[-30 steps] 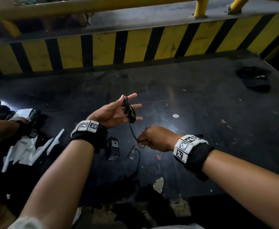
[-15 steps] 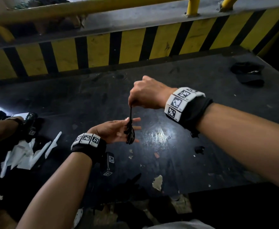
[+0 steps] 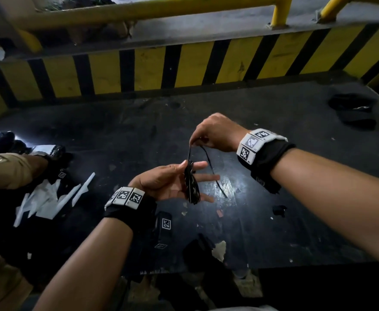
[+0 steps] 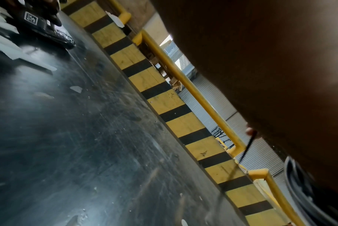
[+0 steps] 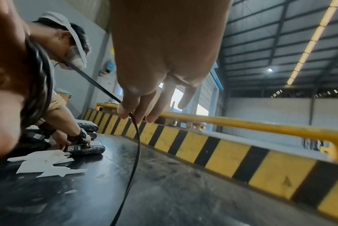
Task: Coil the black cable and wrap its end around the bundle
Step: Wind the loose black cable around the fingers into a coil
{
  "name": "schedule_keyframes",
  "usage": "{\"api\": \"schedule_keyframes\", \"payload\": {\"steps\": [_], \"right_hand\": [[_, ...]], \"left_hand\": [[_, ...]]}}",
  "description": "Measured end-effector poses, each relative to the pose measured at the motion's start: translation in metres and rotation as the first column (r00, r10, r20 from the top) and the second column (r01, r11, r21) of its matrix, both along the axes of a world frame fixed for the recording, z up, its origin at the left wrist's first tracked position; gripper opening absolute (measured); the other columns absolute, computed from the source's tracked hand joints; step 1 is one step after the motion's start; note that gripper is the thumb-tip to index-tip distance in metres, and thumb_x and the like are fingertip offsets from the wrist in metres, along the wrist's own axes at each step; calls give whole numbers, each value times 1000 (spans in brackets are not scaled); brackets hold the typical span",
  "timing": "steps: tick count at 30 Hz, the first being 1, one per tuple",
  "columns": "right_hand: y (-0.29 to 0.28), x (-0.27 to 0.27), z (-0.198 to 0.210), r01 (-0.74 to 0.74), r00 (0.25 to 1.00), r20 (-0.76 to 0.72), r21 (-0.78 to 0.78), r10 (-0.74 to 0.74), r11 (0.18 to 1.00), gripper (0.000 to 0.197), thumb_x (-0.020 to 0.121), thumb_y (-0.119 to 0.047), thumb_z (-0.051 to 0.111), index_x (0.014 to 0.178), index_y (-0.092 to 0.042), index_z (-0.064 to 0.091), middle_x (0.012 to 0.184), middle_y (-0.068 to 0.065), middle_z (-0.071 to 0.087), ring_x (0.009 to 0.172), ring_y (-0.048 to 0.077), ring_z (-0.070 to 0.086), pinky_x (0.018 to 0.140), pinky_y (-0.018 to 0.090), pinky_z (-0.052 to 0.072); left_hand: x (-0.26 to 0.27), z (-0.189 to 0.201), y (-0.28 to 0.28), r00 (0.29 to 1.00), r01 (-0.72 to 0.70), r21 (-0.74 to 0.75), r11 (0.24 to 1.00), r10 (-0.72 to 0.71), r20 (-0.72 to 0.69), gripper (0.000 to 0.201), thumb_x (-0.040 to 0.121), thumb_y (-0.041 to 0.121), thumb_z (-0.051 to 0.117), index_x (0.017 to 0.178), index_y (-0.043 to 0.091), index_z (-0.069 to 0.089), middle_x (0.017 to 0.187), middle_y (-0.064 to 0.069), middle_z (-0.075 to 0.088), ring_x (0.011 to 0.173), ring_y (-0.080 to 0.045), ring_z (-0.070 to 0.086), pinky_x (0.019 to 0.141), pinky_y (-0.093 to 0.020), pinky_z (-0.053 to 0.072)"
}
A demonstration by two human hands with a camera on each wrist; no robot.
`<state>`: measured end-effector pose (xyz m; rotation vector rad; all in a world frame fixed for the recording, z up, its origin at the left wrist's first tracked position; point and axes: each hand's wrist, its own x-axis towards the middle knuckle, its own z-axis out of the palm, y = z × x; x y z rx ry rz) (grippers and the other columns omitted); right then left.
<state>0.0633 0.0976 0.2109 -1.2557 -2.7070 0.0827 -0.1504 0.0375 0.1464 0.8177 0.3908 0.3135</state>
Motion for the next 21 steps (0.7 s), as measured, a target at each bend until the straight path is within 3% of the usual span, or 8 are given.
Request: {"api": "schedule_keyframes", "payload": {"steps": [3,5,7,9,10,12,17,21], "right_hand": [[-13,8,-32,69,969,-217,-206,-114,976,16,90,-22,71,102,-25,81,96,-4,79,80,10,69,75,33,53],[-27,7,-57,72,933,-318,-288,-167,955,12,89,-16,71,92,-23,81,82,-4,76,63,4,61,66,29,47],[-40,5,-82,75,914,-358,-310,-189,948,8,89,-28,71,88,-22,76,78,3,77,61,13,63,62,26,44],[-51,0,-103,100,926,-302,-378,-225,920,25,88,-44,67,91,-20,76,86,7,77,74,20,69,66,33,51],[-57,-2,-111,96,932,-282,-413,-228,906,26,88,-44,68,99,-22,76,92,4,78,82,20,71,71,33,53],[-68,-7,-118,77,935,-277,-449,-221,890,19,89,-36,72,104,-26,78,97,-3,79,92,16,72,80,31,54],[-79,-14,-110,50,967,-204,-428,-150,903,16,94,-32,67,101,-23,80,94,-2,78,84,13,69,75,21,36],[-78,-19,-101,69,988,-98,-392,-117,917,17,94,-35,65,99,-26,78,96,-3,78,86,20,70,75,33,53]], "left_hand": [[4,10,-2,995,12,42,999,-16,96,40,98,42,56,133,24,63,164,-26,20,135,-72,25,108,-55,39],[6,16,-1,990,-13,66,998,3,140,39,98,41,56,132,25,64,164,-27,20,134,-69,27,107,-52,41],[7,22,2,984,-54,69,996,42,172,39,98,41,55,133,25,62,164,-26,20,135,-64,31,108,-53,41],[8,26,8,988,-90,111,990,75,133,39,97,45,56,133,30,62,165,-24,22,132,-57,43,111,-59,35],[8,28,12,991,-96,141,985,82,105,40,96,47,58,132,32,62,165,-22,22,131,-53,45,113,-62,28],[4,31,22,991,-123,169,978,111,77,41,94,48,61,131,32,62,165,-23,22,134,-59,40,117,-65,21],[-8,23,38,982,-191,107,976,189,24,45,89,48,67,130,31,63,162,-22,31,134,-61,40,109,-55,42],[-13,15,46,969,-245,103,964,248,-15,45,90,46,64,132,30,59,159,-24,37,131,-59,45,105,-54,46]]}}
